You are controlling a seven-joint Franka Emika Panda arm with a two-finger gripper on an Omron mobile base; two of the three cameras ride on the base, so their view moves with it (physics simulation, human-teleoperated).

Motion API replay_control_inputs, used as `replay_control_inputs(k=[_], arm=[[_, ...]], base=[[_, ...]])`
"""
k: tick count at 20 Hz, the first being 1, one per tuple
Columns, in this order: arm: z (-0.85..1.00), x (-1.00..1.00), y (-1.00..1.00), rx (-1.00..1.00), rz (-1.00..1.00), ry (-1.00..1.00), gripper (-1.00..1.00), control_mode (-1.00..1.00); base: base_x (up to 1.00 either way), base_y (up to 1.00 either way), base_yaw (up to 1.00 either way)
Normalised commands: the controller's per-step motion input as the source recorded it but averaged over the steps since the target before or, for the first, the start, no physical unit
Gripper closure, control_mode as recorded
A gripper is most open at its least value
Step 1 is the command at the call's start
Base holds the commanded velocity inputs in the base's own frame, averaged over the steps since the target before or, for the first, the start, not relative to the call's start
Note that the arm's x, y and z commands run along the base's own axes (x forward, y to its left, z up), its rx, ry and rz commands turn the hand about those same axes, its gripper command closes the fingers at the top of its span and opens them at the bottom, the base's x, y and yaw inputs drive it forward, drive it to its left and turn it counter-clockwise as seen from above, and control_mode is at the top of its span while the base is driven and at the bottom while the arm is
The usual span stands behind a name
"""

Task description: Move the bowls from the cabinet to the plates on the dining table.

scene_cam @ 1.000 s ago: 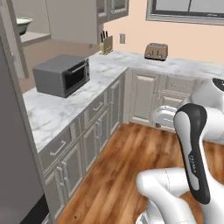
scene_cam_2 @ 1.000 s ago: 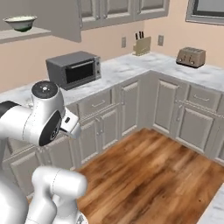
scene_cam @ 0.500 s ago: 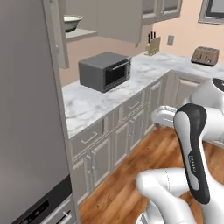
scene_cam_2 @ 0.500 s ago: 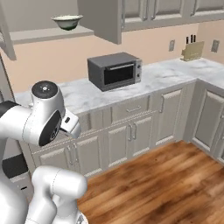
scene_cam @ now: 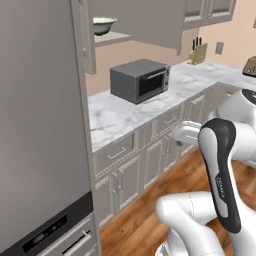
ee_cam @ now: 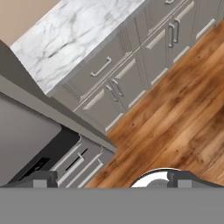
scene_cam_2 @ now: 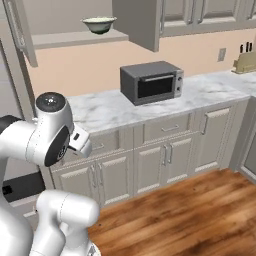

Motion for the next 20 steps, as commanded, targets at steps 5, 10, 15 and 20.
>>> replay_control_inputs(k=[5, 10, 15, 20], arm=[[0.0, 0.0, 0.0, 0.0, 0.0, 0.0, -1.0, 1.0], [0.0, 0.0, 0.0, 0.0, 0.0, 0.0, -1.0, 1.0], [0.0, 0.0, 0.0, 0.0, 0.0, 0.0, -1.0, 1.0], [0.0, 0.0, 0.0, 0.0, 0.0, 0.0, -1.0, 1.0]], base=[[0.07, -0.78, 0.28], [0.07, -1.0, 0.13], [0.66, -0.83, -0.01], [0.97, -0.5, -0.05]])
